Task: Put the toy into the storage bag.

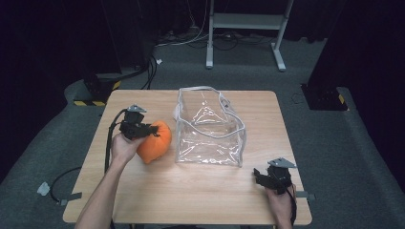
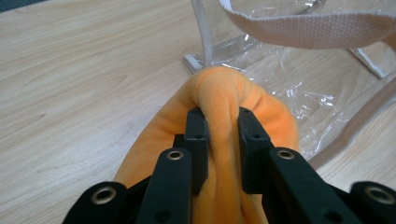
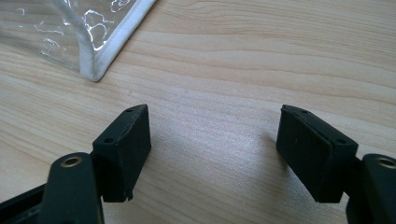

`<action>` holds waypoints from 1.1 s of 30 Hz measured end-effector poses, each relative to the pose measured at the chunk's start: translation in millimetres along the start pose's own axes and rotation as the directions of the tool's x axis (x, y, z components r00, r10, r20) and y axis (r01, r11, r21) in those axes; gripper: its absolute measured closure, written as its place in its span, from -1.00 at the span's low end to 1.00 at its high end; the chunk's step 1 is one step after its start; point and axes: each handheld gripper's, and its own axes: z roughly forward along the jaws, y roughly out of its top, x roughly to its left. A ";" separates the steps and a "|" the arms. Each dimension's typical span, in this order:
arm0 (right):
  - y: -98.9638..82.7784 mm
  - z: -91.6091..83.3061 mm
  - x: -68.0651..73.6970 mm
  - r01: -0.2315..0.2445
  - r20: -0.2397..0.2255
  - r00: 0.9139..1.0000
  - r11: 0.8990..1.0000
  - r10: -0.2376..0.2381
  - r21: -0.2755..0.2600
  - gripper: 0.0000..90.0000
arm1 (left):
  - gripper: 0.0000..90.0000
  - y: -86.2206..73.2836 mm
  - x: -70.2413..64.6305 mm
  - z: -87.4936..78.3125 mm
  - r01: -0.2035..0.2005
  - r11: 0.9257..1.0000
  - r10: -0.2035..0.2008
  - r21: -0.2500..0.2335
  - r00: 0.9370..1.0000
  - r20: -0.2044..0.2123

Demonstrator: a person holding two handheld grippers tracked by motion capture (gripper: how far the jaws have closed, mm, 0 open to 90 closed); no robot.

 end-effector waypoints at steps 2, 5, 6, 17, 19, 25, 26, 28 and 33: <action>0.0 0.0 0.0 0.000 0.000 1.000 1.000 0.000 0.000 -0.42 | 0.72 0.2 -0.9 -1.0 0.011 1.000 -0.011 -0.010 1.000 0.004; 0.0 0.0 0.0 0.000 0.000 1.000 1.000 0.000 0.000 -0.42 | 0.72 1.4 -1.4 -3.1 0.020 1.000 -0.019 -0.019 1.000 0.019; 0.0 0.0 0.0 0.000 0.000 1.000 1.000 0.000 0.000 -0.42 | 0.72 2.0 -1.5 -4.5 0.017 1.000 -0.017 -0.019 1.000 0.023; 0.0 0.0 -0.1 0.000 0.000 1.000 1.000 0.000 0.000 -0.42 | 0.73 7.5 -5.3 -17.7 0.078 0.995 -0.072 -0.058 0.993 0.090; 0.0 0.0 -0.1 0.000 0.000 1.000 1.000 0.000 0.000 -0.42 | 0.73 9.0 -5.7 -20.5 0.097 0.993 -0.089 -0.069 0.991 0.099; 0.0 0.0 0.0 0.000 -0.001 1.000 1.000 0.000 0.000 -0.42 | 0.73 15.9 -7.6 -32.8 0.125 0.987 -0.112 -0.098 0.985 0.129; 0.0 0.0 0.0 0.001 -0.001 1.000 1.000 -0.001 0.000 -0.42 | 0.73 17.4 -7.6 -35.6 0.128 0.986 -0.114 -0.102 0.985 0.133; 0.0 0.1 -0.1 0.002 -0.002 1.000 1.000 -0.002 0.000 -0.42 | 0.73 19.9 -8.3 -39.6 0.137 0.984 -0.121 -0.114 0.983 0.139; 0.0 0.1 0.0 0.002 -0.003 1.000 1.000 -0.002 0.000 -0.42 | 0.73 24.9 -10.1 -49.6 0.162 0.977 -0.138 -0.136 0.976 0.169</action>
